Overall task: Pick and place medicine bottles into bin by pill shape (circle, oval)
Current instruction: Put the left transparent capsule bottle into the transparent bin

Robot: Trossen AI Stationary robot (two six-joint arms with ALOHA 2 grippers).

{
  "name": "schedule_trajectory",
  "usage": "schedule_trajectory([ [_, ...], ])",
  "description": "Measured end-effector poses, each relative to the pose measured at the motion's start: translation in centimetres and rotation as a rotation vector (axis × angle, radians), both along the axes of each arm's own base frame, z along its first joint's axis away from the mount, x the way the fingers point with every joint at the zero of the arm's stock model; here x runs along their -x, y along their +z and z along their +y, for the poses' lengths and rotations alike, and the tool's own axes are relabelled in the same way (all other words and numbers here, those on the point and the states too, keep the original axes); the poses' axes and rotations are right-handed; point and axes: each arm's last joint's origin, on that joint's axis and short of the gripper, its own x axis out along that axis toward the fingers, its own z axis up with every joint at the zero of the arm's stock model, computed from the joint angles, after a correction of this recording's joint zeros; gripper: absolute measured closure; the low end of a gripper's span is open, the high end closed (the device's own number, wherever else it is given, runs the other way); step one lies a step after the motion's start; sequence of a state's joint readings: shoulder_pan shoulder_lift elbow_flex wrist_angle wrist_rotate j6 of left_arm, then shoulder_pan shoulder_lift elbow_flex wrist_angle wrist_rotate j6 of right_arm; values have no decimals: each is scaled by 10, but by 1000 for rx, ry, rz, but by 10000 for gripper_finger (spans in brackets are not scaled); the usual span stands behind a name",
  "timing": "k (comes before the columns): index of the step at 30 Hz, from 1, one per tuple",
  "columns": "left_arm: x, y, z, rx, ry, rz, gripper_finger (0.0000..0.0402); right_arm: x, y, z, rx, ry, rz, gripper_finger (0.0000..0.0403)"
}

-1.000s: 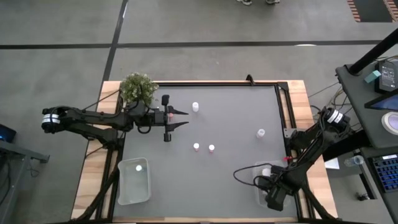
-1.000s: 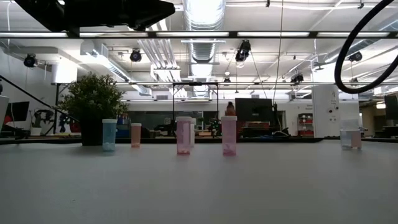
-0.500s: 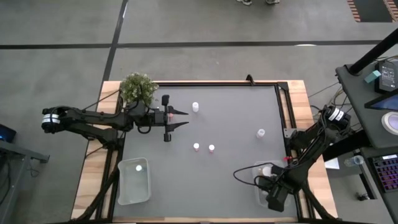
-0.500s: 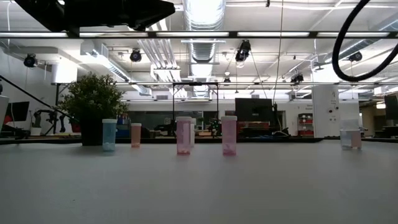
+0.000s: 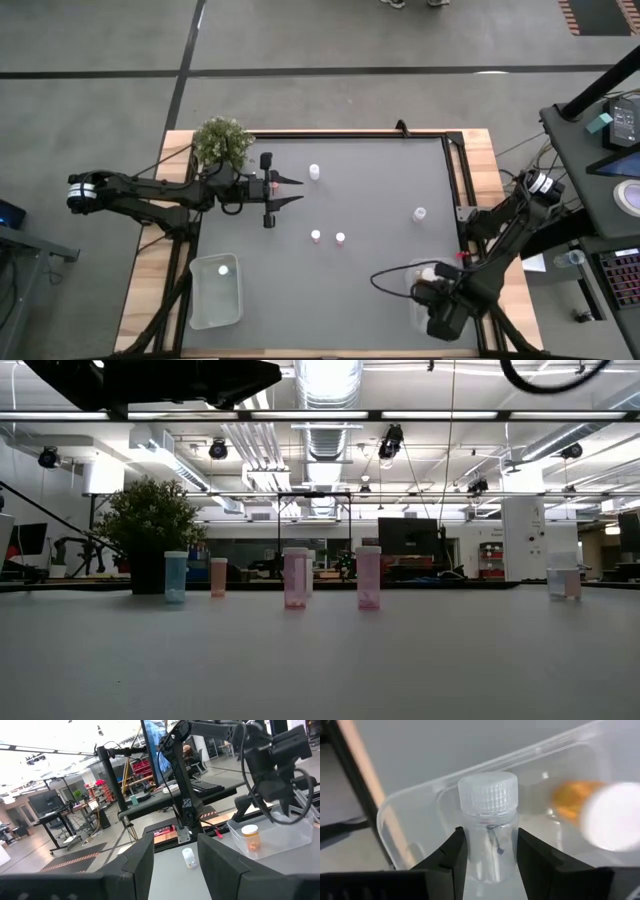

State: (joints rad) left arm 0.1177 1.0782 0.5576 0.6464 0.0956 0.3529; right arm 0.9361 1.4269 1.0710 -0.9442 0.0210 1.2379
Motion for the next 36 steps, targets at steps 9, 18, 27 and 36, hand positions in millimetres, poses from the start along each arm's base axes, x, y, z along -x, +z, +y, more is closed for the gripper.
schedule_trajectory([
  [9, 0, 1, 0, 38, -6, -8, 268, 17, 34, 9, 325, -56, -498, 275],
  [18, -11, -4, -4, 159, -49, -46, 268, 3, 62, -10, 639, -209, -1091, 275],
  [27, -33, -18, -7, 175, -79, -124, 268, -54, 108, -35, 687, -96, -1003, 275],
  [36, -42, -16, -10, 230, -108, -151, 268, -96, 132, -81, 573, 85, -933, 275],
])
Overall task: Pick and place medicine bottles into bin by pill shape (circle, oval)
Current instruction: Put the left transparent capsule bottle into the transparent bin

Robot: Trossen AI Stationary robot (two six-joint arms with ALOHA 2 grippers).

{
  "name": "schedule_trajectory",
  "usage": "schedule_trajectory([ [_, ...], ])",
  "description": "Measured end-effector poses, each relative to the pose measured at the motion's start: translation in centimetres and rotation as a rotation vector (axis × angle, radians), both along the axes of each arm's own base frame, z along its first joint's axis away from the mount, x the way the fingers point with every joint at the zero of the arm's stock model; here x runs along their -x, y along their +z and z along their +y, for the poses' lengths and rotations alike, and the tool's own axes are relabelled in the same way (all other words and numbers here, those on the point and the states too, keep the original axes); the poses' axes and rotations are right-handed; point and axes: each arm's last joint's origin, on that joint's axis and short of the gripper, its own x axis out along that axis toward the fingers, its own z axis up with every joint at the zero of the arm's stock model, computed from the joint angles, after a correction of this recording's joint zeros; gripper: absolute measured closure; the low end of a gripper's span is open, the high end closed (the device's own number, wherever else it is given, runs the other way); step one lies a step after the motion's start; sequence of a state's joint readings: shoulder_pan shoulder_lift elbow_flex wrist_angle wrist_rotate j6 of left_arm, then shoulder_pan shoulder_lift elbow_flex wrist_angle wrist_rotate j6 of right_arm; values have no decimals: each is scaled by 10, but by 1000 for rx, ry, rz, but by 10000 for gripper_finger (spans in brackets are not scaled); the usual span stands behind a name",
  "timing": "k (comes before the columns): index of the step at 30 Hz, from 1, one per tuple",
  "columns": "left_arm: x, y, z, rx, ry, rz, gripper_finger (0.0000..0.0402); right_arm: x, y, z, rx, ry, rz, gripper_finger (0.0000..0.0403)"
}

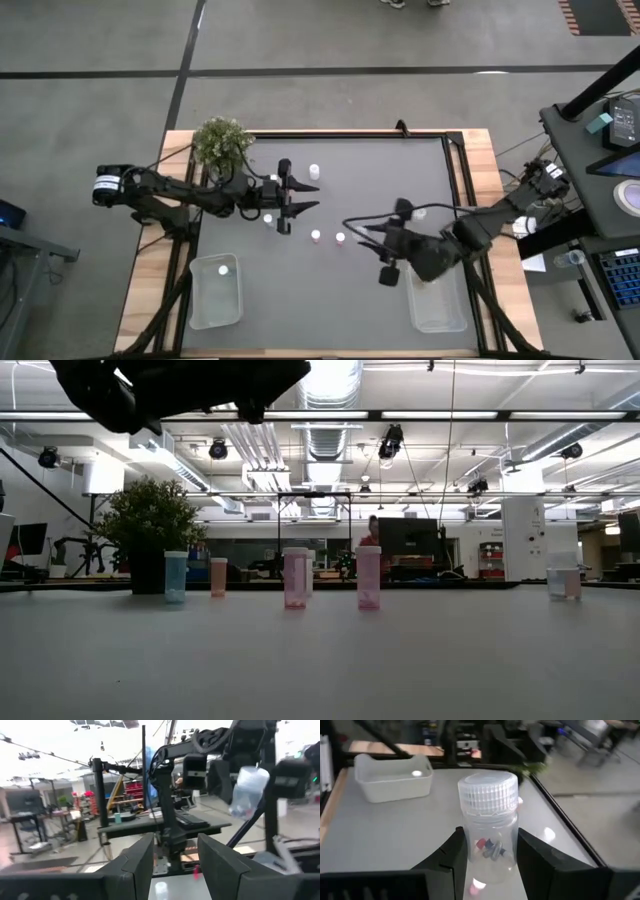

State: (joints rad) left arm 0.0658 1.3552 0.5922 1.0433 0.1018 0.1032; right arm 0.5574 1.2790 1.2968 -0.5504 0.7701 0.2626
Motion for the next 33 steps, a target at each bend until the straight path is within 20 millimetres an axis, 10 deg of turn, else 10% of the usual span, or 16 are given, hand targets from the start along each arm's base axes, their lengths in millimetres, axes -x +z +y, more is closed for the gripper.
schedule_trajectory([
  [8, 1, -1, -12, -1, -115, 10, 268, -27, -29, -31, 6, 222, -100, 275],
  [18, -1, -7, -25, 0, -168, 50, 208, -22, -64, -72, -201, 102, -539, 275],
  [33, -41, -12, -24, 165, -147, 53, 150, -26, -75, -79, -251, 71, -649, 275],
])
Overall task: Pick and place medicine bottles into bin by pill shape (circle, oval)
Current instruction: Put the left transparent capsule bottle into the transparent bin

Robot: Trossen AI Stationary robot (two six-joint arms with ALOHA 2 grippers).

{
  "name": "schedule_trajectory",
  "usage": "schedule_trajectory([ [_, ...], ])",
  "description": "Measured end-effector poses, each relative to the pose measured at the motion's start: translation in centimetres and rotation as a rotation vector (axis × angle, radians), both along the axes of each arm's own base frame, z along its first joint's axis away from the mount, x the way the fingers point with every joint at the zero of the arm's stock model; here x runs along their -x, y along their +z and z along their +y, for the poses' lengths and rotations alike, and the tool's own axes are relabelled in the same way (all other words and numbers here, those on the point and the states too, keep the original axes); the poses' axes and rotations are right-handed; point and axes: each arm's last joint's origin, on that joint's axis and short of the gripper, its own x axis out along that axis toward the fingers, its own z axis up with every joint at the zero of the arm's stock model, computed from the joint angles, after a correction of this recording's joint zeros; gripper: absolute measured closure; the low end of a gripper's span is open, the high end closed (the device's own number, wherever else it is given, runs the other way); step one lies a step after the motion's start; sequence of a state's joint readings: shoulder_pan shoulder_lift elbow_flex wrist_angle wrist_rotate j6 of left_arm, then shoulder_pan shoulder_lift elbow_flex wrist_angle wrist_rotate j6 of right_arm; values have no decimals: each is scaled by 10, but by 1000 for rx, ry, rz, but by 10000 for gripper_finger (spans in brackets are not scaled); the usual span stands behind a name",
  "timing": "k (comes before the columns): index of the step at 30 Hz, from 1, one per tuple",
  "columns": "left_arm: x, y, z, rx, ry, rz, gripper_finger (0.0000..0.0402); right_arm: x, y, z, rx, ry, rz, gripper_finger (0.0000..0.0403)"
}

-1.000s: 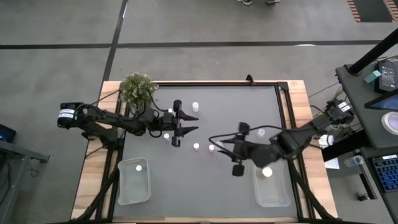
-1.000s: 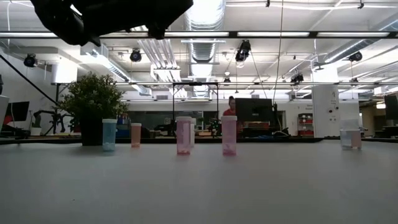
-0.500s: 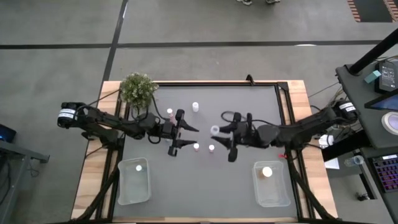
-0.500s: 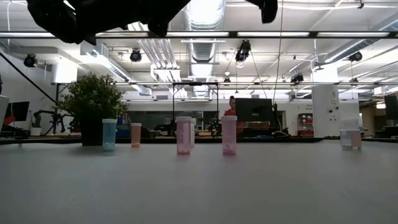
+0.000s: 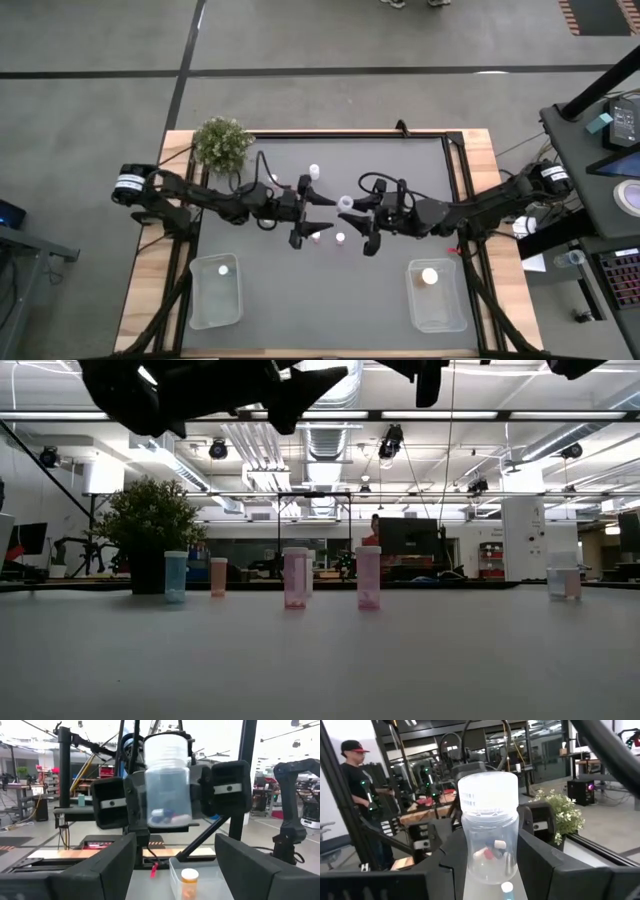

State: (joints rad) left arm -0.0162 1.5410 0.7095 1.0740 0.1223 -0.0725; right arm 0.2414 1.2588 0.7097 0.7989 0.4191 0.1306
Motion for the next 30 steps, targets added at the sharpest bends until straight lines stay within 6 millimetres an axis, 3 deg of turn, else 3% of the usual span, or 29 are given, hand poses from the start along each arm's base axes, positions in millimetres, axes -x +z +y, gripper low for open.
schedule_trajectory([
  [9, -15, 6, 0, 0, -2, -19, 151, 0, -1, 0, 3, 0, 10, 275],
  [21, -16, 9, 0, -5, 1, -23, 153, 0, -1, 0, 1, 0, 6, 275],
  [30, -16, 9, 1, -9, 9, -24, 222, 0, -1, 0, 1, 1, 5, 275],
])
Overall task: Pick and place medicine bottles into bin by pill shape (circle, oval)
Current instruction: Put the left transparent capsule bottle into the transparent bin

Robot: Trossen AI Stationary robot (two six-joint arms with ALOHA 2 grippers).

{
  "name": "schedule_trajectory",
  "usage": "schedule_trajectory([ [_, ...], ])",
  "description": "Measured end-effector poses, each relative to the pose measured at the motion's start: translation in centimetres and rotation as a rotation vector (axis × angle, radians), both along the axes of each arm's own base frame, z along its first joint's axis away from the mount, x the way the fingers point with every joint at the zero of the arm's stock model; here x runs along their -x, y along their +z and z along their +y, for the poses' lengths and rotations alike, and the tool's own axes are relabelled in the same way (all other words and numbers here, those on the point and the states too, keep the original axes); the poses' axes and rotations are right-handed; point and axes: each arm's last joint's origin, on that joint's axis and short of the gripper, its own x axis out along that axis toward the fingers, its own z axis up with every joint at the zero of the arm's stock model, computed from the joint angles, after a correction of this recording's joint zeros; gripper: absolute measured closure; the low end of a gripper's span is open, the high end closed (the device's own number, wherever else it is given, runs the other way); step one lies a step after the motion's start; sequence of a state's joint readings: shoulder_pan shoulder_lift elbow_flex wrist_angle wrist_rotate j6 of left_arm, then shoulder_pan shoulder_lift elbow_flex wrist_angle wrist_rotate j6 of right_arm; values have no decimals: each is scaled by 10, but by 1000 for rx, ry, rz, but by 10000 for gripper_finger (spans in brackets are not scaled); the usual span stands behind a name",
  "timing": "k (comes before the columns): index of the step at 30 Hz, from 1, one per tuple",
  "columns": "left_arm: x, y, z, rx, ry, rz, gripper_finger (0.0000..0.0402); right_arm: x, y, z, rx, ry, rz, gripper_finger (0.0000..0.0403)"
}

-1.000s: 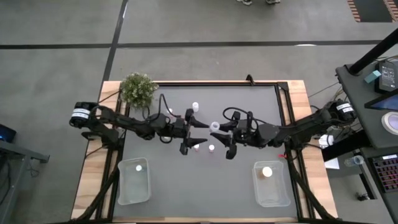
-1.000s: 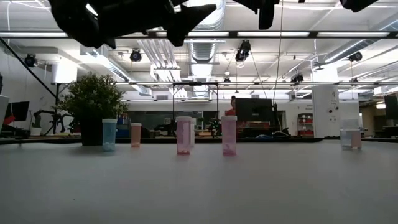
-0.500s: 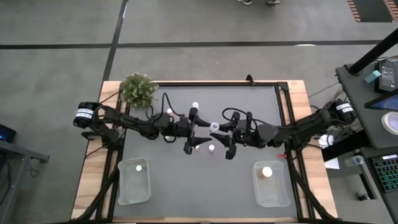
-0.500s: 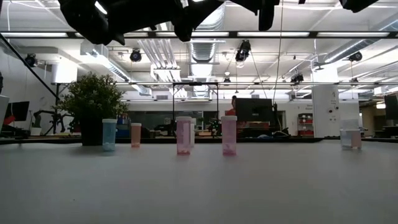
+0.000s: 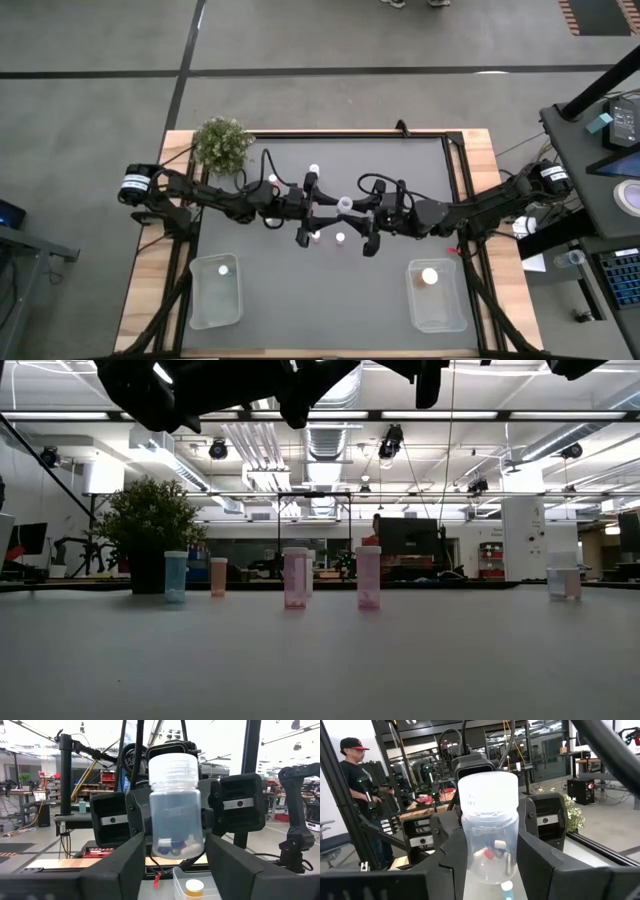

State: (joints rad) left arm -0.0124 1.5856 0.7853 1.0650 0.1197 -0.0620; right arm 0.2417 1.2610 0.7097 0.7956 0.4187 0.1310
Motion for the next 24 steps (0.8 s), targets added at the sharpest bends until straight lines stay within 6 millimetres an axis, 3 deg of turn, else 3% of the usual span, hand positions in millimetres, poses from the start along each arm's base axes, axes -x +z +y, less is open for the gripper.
schedule_trajectory([
  [7, 0, 0, 0, 3, 0, -1, 280, 0, 0, 0, 1, -4, 0, 275],
  [13, 0, 0, 0, -11, 3, -1, 289, 0, 0, 0, 5, -4, 5, 272],
  [24, 0, -3, 0, -25, 9, 15, 293, 1, -1, 0, 7, 4, 30, 194],
])
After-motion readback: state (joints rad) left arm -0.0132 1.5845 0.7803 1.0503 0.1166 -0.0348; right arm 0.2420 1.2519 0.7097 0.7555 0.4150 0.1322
